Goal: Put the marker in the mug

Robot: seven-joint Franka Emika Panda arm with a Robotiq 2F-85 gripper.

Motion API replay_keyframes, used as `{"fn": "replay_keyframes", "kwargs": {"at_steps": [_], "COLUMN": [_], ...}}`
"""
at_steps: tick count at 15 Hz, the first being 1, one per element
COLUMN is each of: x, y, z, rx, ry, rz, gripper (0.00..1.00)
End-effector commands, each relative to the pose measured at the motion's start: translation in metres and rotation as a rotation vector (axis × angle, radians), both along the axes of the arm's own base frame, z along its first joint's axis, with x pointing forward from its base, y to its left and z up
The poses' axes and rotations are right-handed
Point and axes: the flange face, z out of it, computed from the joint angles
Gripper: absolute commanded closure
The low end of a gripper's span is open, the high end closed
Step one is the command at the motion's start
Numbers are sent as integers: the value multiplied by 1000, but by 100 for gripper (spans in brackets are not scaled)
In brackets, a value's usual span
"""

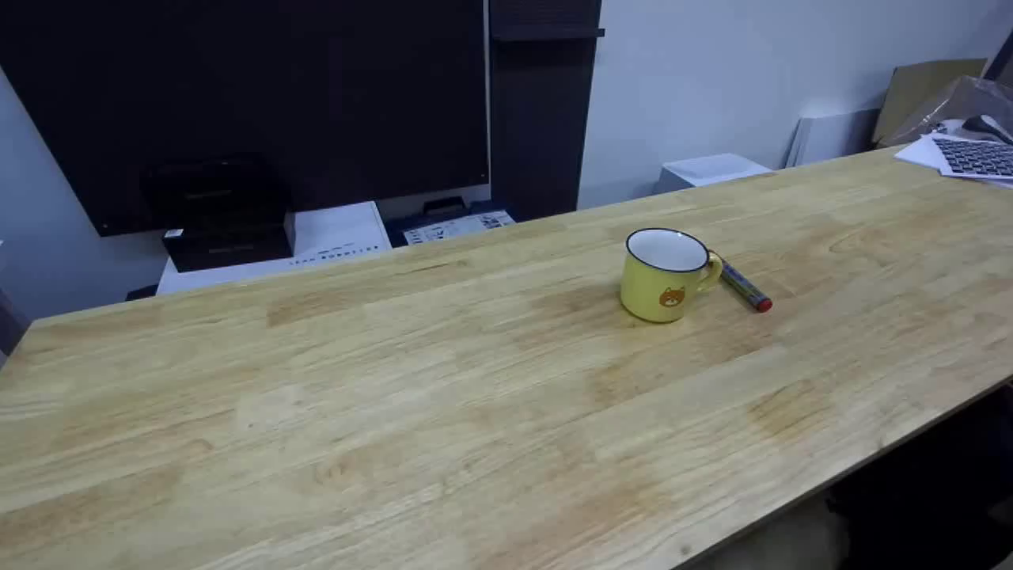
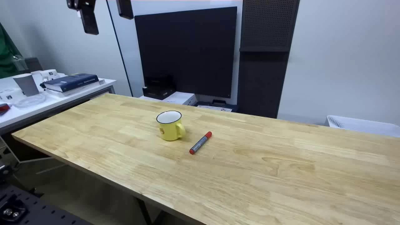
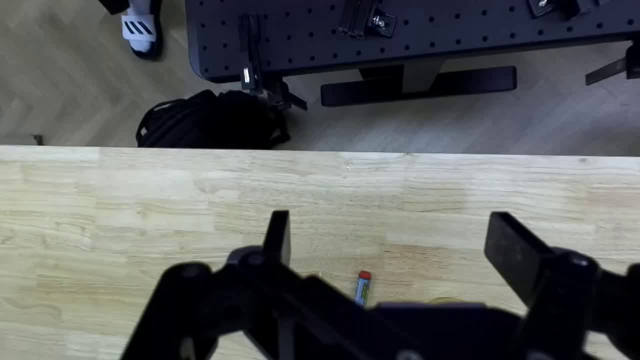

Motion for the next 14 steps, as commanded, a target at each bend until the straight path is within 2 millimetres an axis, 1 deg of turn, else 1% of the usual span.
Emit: {"fn": "replay_keyframes", "kwargs": {"at_steps": [1,12,13,14], "x": [0,1,6,16], "y": [0,0,0,-3], "z": [0,1,4,8], "rx": [0,0,-23,-62], "ry": [-1,-3,-47,-115], "rz": [0,0,0,14], "gripper": [0,0,0,0]}}
